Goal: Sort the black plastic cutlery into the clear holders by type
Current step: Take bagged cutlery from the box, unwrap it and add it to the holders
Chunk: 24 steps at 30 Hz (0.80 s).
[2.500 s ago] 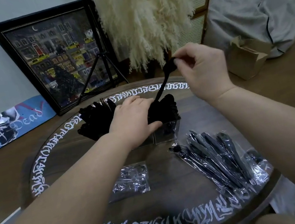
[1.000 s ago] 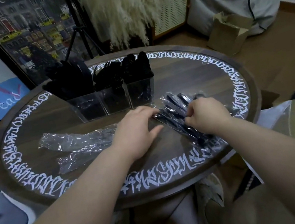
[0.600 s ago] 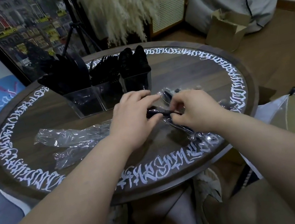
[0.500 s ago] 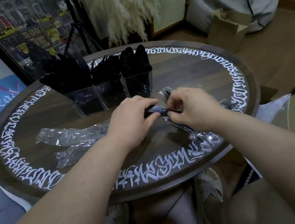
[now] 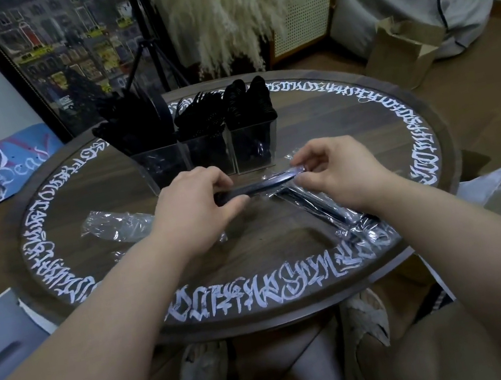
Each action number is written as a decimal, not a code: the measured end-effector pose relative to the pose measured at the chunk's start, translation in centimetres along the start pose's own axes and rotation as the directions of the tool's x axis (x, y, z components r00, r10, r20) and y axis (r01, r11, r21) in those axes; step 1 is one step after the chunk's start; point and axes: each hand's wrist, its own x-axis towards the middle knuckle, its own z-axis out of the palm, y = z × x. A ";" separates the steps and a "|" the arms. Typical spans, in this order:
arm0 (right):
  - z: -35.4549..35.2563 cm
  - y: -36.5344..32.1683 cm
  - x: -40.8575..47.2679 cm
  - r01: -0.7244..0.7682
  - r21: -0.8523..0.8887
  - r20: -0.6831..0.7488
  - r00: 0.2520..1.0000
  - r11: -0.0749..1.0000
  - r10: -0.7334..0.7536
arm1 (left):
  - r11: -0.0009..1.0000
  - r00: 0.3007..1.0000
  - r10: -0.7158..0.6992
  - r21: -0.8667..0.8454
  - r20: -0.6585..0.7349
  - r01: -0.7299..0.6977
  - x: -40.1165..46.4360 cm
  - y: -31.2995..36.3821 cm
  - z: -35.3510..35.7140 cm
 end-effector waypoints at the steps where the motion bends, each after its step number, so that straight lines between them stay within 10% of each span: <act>1: 0.3 -0.3 0.0 0.020 0.010 0.013 1.000 1.000 -0.020 | 1.000 1.000 -0.004 -0.016 0.008 0.004 -0.1 0.0 -0.2; 24: 5.7 -3.5 0.5 0.429 -0.132 -0.018 0.900 0.894 -0.435 | 0.999 0.997 0.018 -0.044 -0.081 -0.021 -1.4 -3.0 -2.2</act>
